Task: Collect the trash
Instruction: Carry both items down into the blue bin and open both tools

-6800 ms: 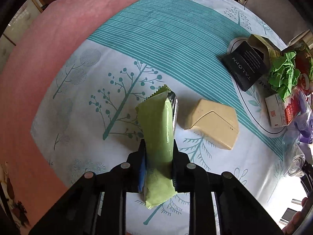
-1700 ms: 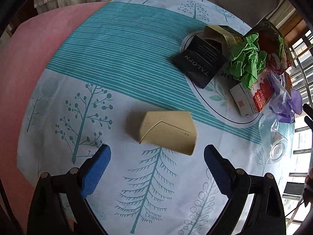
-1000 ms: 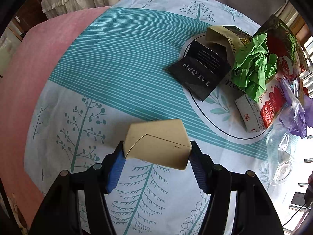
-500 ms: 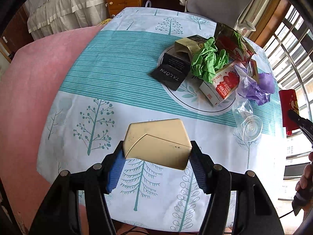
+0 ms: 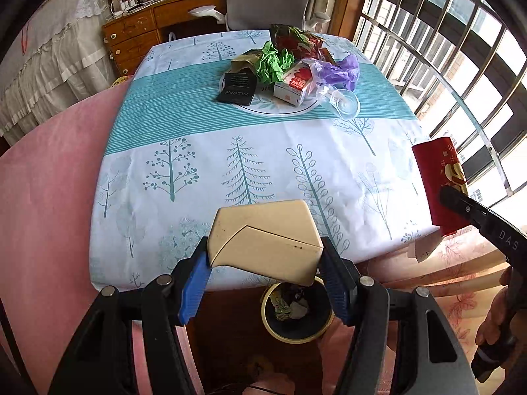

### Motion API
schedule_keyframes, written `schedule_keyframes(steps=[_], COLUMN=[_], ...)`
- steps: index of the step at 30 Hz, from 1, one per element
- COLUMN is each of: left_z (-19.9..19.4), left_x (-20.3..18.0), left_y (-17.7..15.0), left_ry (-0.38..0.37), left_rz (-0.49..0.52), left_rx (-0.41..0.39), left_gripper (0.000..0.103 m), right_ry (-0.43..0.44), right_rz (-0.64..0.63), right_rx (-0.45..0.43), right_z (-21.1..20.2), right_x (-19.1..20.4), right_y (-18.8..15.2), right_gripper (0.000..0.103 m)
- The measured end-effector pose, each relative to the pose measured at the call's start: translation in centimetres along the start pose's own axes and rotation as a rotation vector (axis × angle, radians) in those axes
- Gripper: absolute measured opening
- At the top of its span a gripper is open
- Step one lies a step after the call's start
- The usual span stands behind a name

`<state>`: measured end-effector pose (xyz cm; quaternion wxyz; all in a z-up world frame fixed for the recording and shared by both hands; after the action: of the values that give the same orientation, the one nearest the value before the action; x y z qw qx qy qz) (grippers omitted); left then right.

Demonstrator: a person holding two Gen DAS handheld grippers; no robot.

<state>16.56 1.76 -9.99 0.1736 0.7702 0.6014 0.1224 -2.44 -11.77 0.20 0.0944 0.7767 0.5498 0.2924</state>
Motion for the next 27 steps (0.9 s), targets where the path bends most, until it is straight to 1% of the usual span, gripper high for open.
schedule_keyframes(steps=[4,8,10,13,16,20,27], left_z=[-1.2,-1.5,-1.4,-0.4,1.6,5.6,16.6], left_x=[-0.8,-1.8,-2.5,-3.4,-4.5,-6.0,-8.2], left_y=[-4.1,-7.6,-9.2,-11.4,-13.7,-16.5,-21.6], left_ry=[-0.028,-0.062,-0.078,-0.114,-0.139,-0.156,-0.142], left_rz=[0.072,0.122,0.136,0.127,0.12,0.103,0.071], left_rx=[0.023,0.064,0.08,0.117,0.168,0.237,0.339], left_gripper=[0.061,0.061,0.061,0.061,0.061,0.061,0.061], right_ry=[-0.025,-0.048,-0.065,-0.092,-0.098,-0.106,-0.109], right_rz=[0.003,0.031,0.02,0.003,0.029,0.103,0.19], right_rx=[0.038,0.104,0.143,0.196,0.246,0.317,0.417], right_z=[-1.4,-2.1,-2.1,-1.5,-0.2,3.3,12.4], right_x=[1.2,1.2,1.0,0.6,-0.7,-3.8,-9.9], right_y=[-6.2,-11.2,-13.4,-16.3,-18.7,-21.8,-27.8], right_gripper=[0.005,0.005,0.005,0.005,0.005,0.005,0.005])
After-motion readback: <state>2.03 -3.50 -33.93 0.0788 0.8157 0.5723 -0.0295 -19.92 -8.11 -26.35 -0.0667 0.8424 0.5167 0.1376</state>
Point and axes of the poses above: each gripper's, at about its wrist camera, not at the fingertips, and z roughly the way its jaws point, x to its left, y to its top, the point moved 4 cm from there along z, roughly the way its jaws point, and after that the axes turned 8 degrees about z, right-handed, at the moved point
